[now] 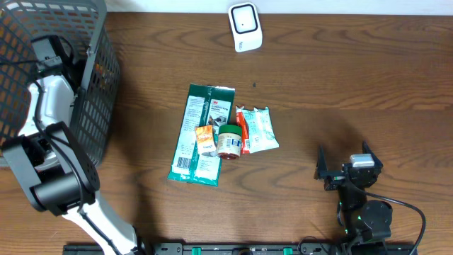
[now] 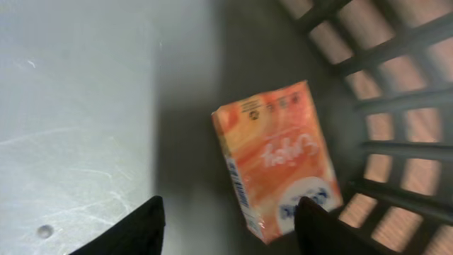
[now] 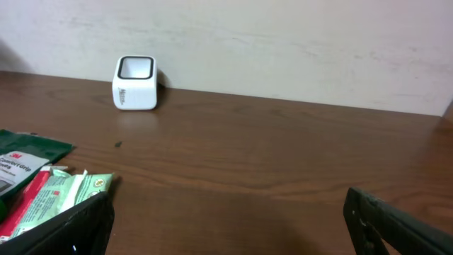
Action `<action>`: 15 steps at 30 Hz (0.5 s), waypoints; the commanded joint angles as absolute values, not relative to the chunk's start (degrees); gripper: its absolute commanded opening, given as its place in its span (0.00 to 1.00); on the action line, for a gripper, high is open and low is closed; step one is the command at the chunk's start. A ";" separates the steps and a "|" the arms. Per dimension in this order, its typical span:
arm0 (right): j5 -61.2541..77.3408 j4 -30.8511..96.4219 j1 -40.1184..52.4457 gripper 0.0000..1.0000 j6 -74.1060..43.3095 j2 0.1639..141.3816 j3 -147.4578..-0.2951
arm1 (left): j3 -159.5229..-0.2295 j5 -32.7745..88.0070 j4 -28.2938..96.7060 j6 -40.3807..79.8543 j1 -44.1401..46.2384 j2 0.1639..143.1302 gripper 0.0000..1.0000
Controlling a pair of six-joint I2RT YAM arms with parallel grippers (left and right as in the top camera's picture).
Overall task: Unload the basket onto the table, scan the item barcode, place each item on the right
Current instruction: 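Move the left gripper back into the basket over the second tissue pack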
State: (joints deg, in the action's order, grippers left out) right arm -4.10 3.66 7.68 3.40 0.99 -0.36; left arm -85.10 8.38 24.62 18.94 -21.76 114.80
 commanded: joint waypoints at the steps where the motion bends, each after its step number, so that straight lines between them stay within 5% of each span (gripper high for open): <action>1: -4.40 3.90 7.90 0.99 3.51 0.75 -0.32 | -85.25 10.96 24.69 20.67 -22.74 117.97 0.56; 4: -4.40 3.88 7.90 0.99 3.49 0.75 -0.32 | -85.25 14.81 23.83 20.67 -23.53 120.07 0.52; 13: -4.40 3.90 7.90 0.99 3.49 0.75 -0.32 | -85.27 17.58 22.87 20.62 -26.48 121.56 0.08; 15: -4.40 3.88 7.90 0.99 3.51 0.75 -0.32 | -85.27 17.58 22.70 20.62 -27.14 121.03 0.07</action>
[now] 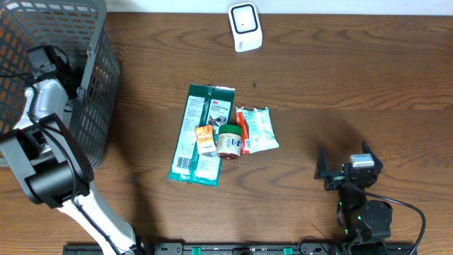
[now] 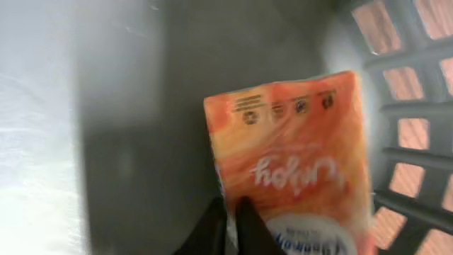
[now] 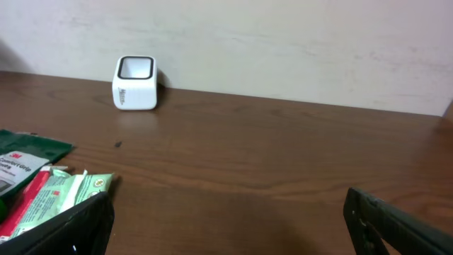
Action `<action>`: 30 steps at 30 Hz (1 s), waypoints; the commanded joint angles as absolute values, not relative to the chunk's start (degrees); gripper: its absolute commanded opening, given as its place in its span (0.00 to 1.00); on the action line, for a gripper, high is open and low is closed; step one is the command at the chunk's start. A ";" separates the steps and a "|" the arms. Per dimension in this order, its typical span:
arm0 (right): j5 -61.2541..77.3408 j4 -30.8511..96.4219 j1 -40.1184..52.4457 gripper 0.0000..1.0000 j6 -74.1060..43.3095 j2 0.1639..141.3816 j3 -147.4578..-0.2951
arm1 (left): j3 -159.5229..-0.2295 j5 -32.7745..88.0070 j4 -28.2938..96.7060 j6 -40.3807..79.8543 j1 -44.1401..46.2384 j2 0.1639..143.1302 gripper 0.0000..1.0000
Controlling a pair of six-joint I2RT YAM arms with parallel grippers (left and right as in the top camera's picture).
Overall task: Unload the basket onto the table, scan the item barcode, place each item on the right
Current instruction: 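Move the left gripper back into the basket over the second tissue pack, then grasp the second orange Kleenex tissue pack with the left gripper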
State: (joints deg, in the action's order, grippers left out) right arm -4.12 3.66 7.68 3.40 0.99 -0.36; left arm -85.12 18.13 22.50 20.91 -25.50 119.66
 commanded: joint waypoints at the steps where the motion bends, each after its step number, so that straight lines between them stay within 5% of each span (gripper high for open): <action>1: -4.40 3.90 7.90 0.99 3.49 0.75 -0.32 | -85.30 17.58 22.37 20.56 -27.66 120.27 0.07; 16: -4.40 3.90 7.90 0.99 3.49 0.75 -0.32 | -85.32 17.56 26.72 18.17 -29.21 96.42 0.08; 17: -4.40 3.90 7.90 0.99 3.49 0.75 -0.32 | -85.32 17.56 27.18 18.33 -28.99 95.92 0.15; 19: -4.40 3.88 7.90 0.99 3.51 0.75 -0.32 | -85.32 17.56 27.59 18.31 -28.34 95.83 0.47; 21: -4.40 3.88 7.90 0.99 3.49 0.75 -0.32 | -85.30 17.56 27.59 18.31 -27.46 96.75 0.61; 30: -4.40 3.88 7.90 0.99 3.49 0.75 -0.32 | -85.30 17.32 24.62 18.28 -24.93 106.56 0.73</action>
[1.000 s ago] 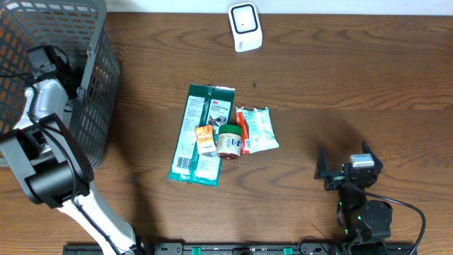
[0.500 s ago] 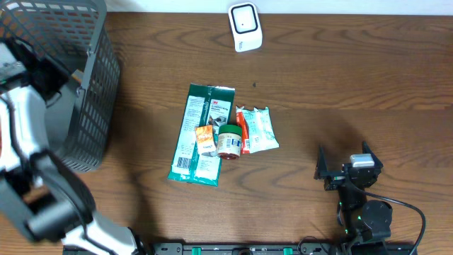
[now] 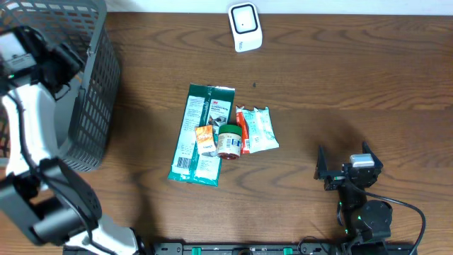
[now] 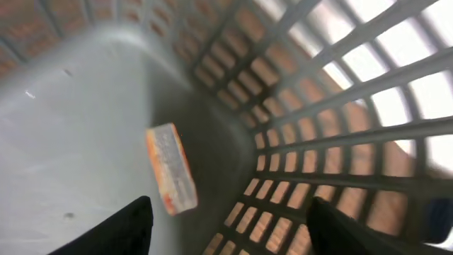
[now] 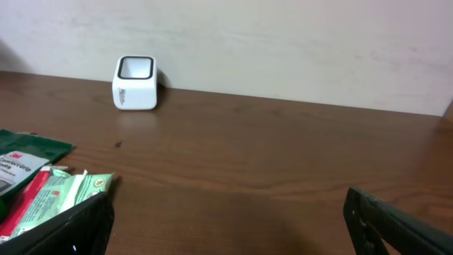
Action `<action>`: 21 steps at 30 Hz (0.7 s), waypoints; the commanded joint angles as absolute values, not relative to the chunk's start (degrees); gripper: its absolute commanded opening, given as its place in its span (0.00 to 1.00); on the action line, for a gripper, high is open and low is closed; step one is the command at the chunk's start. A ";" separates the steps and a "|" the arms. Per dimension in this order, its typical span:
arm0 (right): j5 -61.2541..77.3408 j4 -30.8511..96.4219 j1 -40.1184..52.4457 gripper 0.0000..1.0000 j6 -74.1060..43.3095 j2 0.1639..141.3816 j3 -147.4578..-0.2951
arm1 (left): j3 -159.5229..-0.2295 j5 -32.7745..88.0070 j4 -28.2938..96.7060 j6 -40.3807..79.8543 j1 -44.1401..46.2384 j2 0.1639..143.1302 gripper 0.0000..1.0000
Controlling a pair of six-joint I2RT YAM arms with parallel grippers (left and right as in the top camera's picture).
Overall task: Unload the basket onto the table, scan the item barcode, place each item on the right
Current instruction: 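Grasp the second orange Kleenex tissue pack with the left gripper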
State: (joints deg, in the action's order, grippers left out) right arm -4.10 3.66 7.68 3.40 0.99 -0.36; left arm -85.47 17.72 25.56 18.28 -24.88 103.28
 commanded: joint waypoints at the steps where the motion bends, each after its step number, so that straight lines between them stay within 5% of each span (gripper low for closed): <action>1: -4.40 3.88 7.90 0.99 3.51 0.75 -0.32 | -85.30 17.32 24.12 18.28 -24.93 107.68 0.75; 8: -4.40 3.90 7.90 0.99 3.49 0.75 -0.32 | -85.30 16.01 22.55 18.06 -24.93 116.99 0.76; 9: -4.43 3.90 7.90 0.99 3.49 0.75 -0.32 | -85.30 15.55 22.57 18.04 -24.93 117.84 0.69; 11: -4.40 3.88 7.90 0.99 3.51 0.75 -0.32 | -85.30 15.20 22.61 17.82 -24.95 119.13 0.19; 12: -4.40 3.88 7.90 0.99 3.51 0.75 -0.32 | -85.30 15.25 22.61 17.85 -25.02 119.20 0.07; 21: -4.40 3.90 7.90 0.99 3.51 0.75 -0.32 | -85.47 15.14 22.81 17.91 -25.26 101.49 0.07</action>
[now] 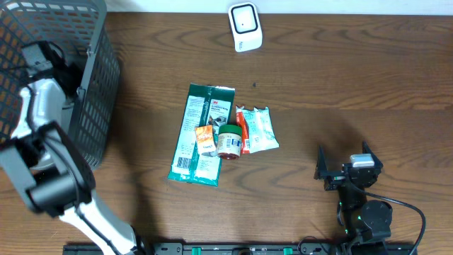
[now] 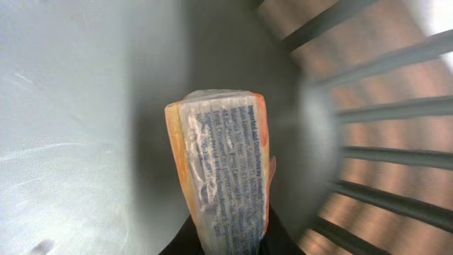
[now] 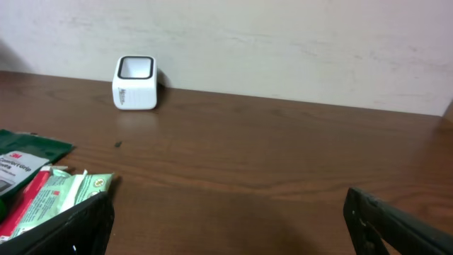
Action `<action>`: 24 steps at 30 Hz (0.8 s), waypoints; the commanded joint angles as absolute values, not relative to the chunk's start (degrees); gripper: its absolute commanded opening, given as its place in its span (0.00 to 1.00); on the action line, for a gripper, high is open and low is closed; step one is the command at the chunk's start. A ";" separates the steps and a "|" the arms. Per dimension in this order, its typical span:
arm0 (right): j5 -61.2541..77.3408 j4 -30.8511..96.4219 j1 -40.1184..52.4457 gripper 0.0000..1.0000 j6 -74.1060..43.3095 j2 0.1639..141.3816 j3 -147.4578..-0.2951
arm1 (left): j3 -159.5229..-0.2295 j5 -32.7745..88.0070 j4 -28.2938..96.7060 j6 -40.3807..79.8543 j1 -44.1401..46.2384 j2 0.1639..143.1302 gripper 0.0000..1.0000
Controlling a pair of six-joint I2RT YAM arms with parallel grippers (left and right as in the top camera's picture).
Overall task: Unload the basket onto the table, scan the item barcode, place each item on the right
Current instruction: 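Grasp the second orange Kleenex tissue pack with the left gripper, then carry the tissue pack out and set it beside the first one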
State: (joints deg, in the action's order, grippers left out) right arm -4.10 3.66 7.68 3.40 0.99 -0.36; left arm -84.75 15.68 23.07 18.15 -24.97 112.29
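In the left wrist view an orange box (image 2: 223, 163) shows its narrow printed side on the grey basket floor, and my left gripper (image 2: 228, 239) is shut on its near end, one dark finger on each side. The white scanner (image 1: 244, 27) stands at the back of the table, also in the right wrist view as the scanner (image 3: 134, 83). My right gripper (image 3: 226, 216) rests open and holds nothing at the front right; the overhead view shows the right gripper (image 1: 348, 168) there.
A dark mesh basket (image 1: 92, 92) fills the left end of the table, with my left arm (image 1: 39, 92) reaching into it. At mid-table lies a pile: a green packet (image 1: 202, 134), a green-lidded jar (image 1: 228, 142), a small orange packet (image 1: 204, 139) and a green-white pouch (image 1: 260, 129).
My left gripper was open and high above the orange box on the basket floor. Now it is low in the basket and shut on the box. The right arm has not moved.
My left gripper stood open over the orange box lying flat in the basket. Then its fingers were close together right at the box. Then it was open and far above the box, which stood on its edge. Now it is shut on it.
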 commanded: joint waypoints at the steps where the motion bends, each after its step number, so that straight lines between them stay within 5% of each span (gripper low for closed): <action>1: -4.43 3.90 7.90 0.99 3.51 0.75 -0.32 | -85.47 15.14 23.16 18.44 -25.26 97.91 0.07; 8: -4.40 3.88 7.90 0.99 3.49 0.75 -0.32 | -85.47 17.58 36.42 21.74 -22.79 75.29 0.12; 14: -4.43 3.90 7.90 0.99 3.49 0.75 -0.32 | -82.72 17.52 59.27 19.33 -10.72 69.23 0.16; 22: -4.40 3.88 7.90 0.99 3.49 0.75 -0.32 | -67.31 17.52 56.36 18.28 7.97 72.51 0.15; 24: -4.40 3.88 7.90 0.99 3.49 0.75 -0.32 | -65.60 17.54 54.65 18.33 10.59 74.28 0.22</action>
